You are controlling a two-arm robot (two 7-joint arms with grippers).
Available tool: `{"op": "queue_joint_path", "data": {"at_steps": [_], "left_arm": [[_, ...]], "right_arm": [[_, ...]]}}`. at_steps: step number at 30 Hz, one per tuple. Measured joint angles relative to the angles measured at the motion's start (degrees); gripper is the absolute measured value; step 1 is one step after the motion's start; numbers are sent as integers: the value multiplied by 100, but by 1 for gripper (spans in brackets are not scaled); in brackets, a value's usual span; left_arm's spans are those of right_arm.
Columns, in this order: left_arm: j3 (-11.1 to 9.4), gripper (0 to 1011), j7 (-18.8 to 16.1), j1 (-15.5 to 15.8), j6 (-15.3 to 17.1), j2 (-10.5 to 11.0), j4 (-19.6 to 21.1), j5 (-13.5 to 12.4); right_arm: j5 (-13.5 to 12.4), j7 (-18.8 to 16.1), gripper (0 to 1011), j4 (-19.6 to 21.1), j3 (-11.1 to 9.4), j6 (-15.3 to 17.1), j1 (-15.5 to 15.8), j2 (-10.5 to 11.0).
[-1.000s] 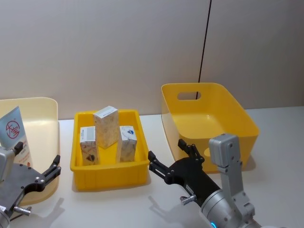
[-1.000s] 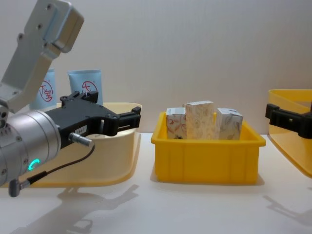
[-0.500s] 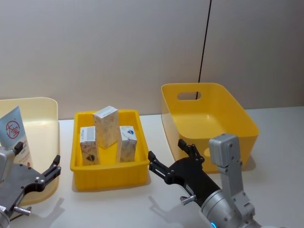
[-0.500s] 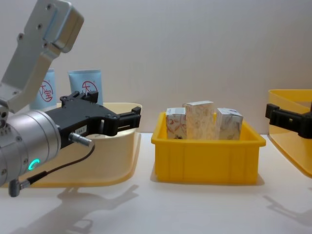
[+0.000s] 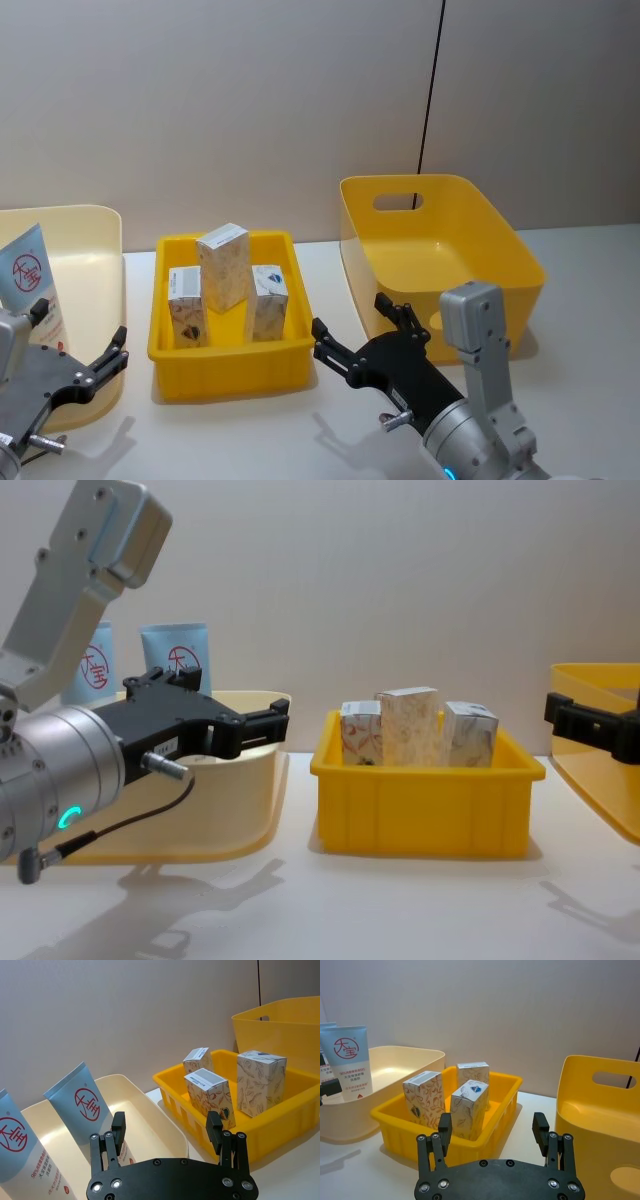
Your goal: Bimanual collaborative sorting of washing and personal care products
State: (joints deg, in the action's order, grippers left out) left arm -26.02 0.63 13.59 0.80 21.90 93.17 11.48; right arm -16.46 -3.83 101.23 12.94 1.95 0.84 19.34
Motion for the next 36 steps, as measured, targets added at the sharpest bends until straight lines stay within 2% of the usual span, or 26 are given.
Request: {"op": "queue_joint_path", "data": {"at_steps": [14, 27, 36], "left_arm": [[43, 1003, 16, -4, -5, 6, -6, 16], [397, 1003, 249, -20, -102, 149, -130, 318], [613, 1003, 458, 28, -141, 146, -299, 604]], "right_arm": [[0, 0, 1001, 0, 0, 0, 0, 0], [0, 0, 1001, 0, 0, 0, 0, 0], [0, 0, 1001, 0, 0, 0, 0, 0]]}}
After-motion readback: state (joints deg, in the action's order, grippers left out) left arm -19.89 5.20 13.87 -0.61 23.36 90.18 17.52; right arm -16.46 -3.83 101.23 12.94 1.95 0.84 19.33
